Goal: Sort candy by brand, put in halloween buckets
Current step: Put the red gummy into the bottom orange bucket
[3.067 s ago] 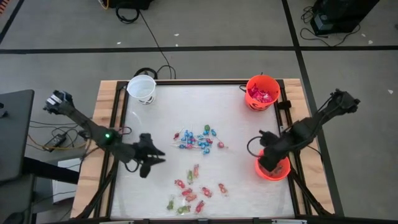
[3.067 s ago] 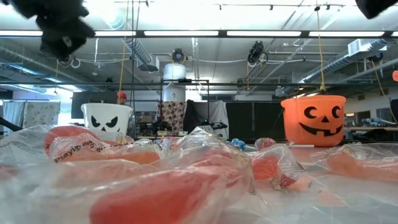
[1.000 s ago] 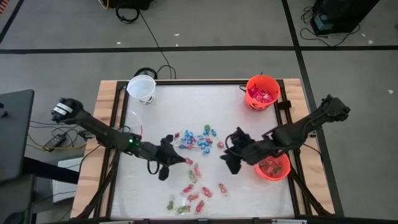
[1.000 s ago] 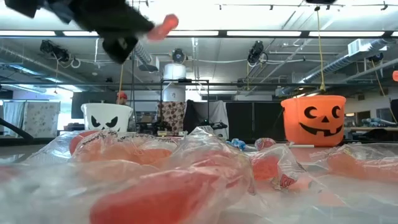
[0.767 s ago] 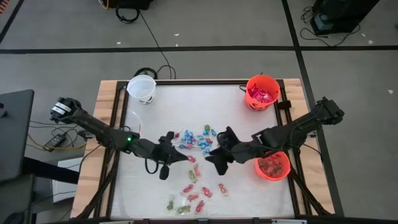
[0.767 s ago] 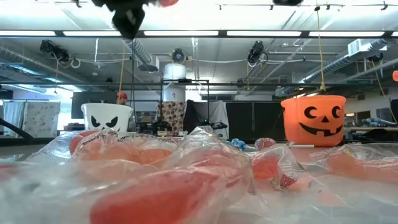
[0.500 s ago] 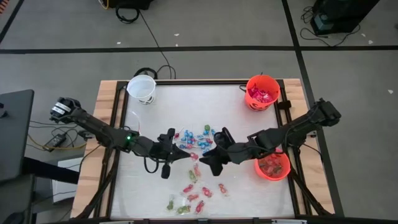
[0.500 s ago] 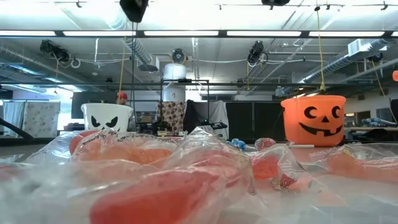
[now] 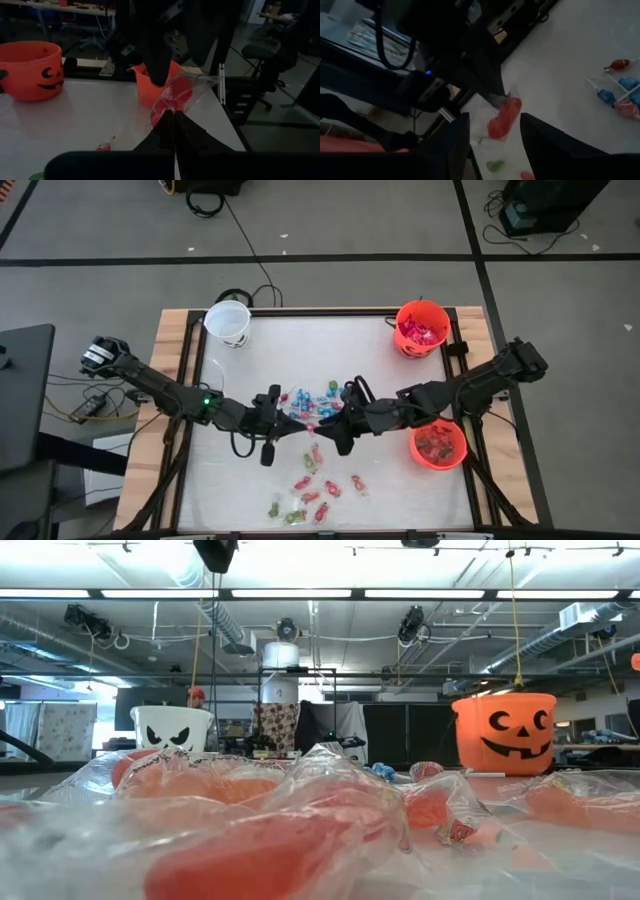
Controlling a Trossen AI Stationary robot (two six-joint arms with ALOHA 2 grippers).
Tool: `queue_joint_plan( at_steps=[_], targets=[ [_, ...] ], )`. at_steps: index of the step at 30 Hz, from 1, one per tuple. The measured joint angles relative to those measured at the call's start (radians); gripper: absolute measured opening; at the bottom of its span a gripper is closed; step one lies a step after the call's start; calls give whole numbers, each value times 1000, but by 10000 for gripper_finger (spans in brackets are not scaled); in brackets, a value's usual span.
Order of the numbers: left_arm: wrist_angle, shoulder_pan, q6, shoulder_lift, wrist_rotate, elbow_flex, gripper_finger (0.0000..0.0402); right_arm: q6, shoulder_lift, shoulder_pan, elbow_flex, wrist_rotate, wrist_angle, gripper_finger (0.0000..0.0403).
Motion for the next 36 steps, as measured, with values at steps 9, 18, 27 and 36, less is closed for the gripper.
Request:
queue_joint_plan(
  at_steps=[9, 18, 27, 36],
  targets=[
    [34, 3, -1, -1, -30, 0, 3, -37, 39, -29, 0, -79, 38, 172],
    [33, 1, -40, -2, -31, 0, 13, -93, 36, -32, 0, -68, 43, 21],
    [-210, 0, -272, -50, 141, 0, 121, 56, -90, -5, 0, -68, -353, 20],
    [-423, -67, -365, -36, 292, -3, 151, 388, -283, 113, 1, -362, -977, 18]
  ],
)
